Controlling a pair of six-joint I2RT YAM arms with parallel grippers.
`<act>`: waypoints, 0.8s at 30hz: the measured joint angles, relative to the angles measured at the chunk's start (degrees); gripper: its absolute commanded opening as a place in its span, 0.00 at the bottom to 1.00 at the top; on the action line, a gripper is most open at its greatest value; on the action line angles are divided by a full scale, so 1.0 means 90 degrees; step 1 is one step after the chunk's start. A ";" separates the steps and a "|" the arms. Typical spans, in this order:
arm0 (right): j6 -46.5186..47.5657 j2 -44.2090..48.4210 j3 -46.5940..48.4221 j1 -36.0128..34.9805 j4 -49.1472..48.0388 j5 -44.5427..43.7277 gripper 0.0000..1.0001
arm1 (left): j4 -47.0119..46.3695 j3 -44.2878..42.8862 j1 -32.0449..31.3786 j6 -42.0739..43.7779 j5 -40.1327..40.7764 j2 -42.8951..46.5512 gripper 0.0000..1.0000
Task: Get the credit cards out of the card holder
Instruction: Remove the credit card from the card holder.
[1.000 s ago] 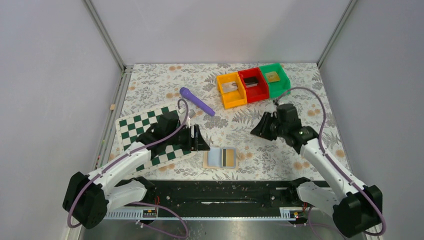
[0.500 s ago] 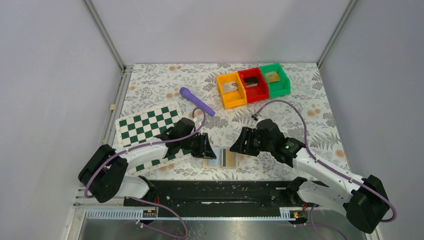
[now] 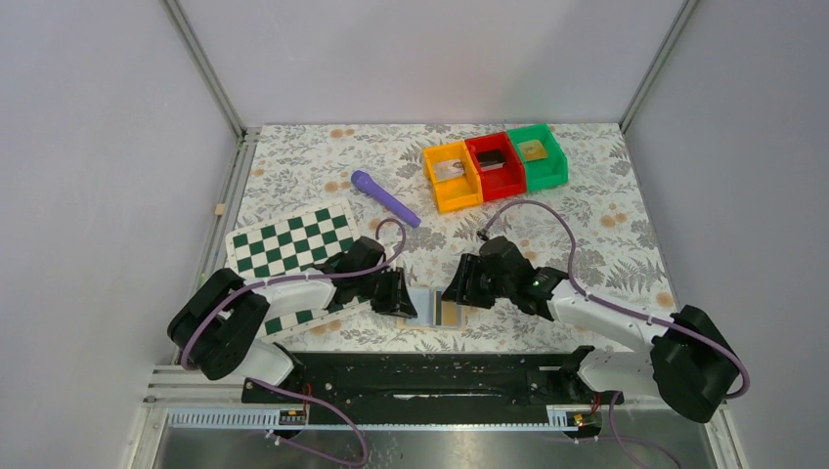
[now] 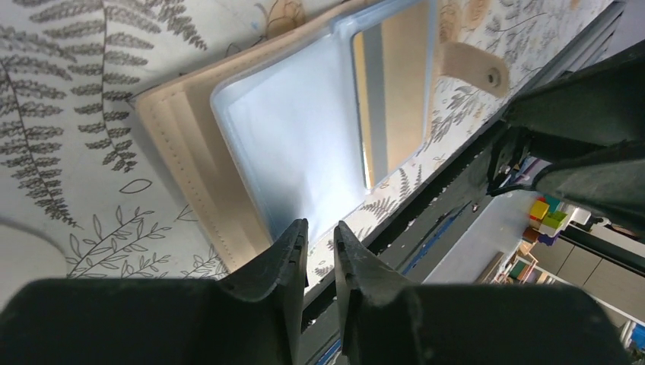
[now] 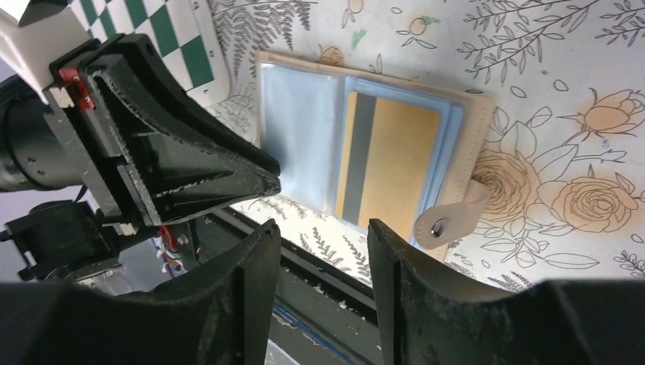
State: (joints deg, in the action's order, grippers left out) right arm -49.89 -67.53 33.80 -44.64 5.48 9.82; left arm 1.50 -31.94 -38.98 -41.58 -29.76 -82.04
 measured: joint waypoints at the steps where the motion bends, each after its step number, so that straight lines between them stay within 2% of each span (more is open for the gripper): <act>1: 0.0012 -0.0070 -0.0002 0.0000 -0.0019 -0.0044 0.54 | -0.0010 0.0029 -0.0002 0.0002 0.0022 -0.0032 0.19; 15: 0.0083 -0.0913 -0.0255 0.0000 -0.0396 -0.0194 0.54 | 0.0085 0.0136 -0.0107 0.0124 0.0197 -0.0107 0.19; 24: 0.0083 -0.1183 -0.0330 0.0000 -0.0874 -0.0143 0.50 | 0.0083 0.0136 -0.0119 0.0134 0.0219 -0.0107 0.20</act>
State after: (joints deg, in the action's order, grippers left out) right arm -49.15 -78.17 30.83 -44.64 -2.39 8.54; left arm 2.24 -30.72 -40.05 -40.38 -27.79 -83.00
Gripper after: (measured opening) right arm 0.520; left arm 0.192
